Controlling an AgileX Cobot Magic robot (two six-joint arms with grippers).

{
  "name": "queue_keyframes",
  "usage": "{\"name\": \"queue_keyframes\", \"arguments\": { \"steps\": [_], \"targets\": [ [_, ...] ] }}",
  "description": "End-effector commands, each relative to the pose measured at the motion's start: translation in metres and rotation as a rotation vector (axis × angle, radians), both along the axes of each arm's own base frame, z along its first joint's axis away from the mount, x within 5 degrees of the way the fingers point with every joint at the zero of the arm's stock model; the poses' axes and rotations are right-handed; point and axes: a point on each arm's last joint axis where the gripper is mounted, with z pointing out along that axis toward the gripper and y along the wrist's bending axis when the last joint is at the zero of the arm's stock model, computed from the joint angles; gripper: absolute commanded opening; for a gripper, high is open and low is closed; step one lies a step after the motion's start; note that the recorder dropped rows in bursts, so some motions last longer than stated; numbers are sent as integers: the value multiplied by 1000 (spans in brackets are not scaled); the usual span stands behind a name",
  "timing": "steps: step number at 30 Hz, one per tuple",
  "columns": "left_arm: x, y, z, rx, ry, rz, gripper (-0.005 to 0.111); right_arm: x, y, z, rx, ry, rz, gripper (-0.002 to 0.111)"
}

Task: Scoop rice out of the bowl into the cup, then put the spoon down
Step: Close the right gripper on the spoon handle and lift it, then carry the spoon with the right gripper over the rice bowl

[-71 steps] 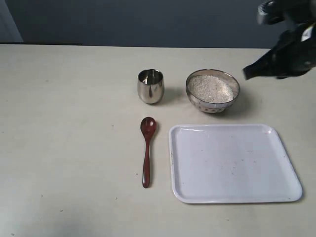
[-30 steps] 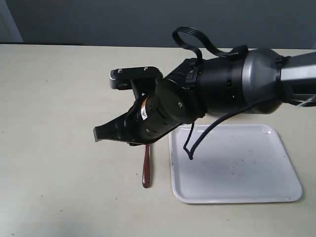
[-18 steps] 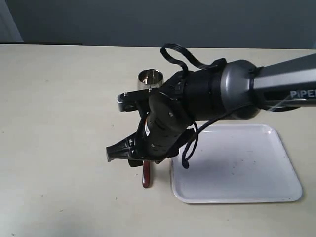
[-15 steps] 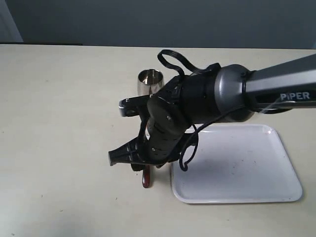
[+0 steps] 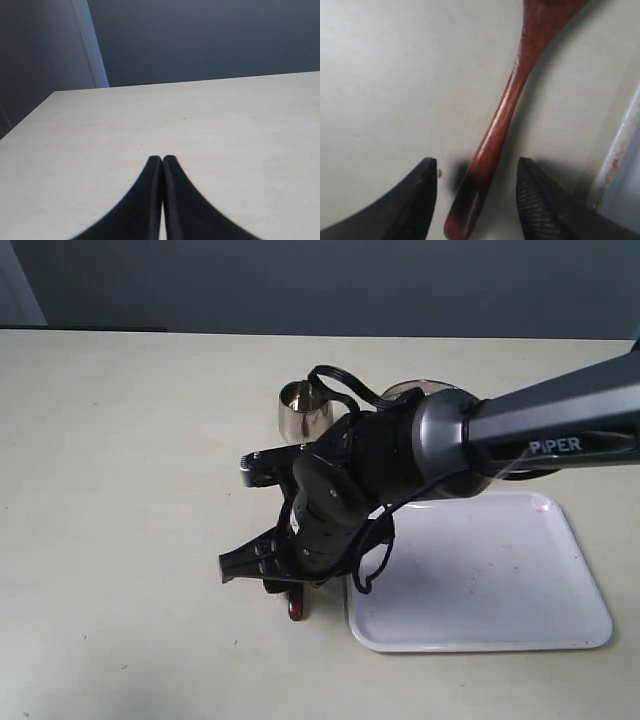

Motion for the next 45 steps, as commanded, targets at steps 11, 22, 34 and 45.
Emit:
{"name": "queue_keyframes", "arguments": {
  "steps": [11,22,34,45],
  "targets": [
    [0,0,2,-2,-19,-4,0,4,4,-4,31,-24,1,39],
    [0,0,2,-2,-19,-4,0,1,0,-25,-48,30,-5,16],
    [0,0,2,-2,-19,-4,0,2,-2,21,-121,-21,232,-1],
    [0,0,2,-2,-19,-4,0,8,-27,142,-329,-163,528,-1]
  ]
}}
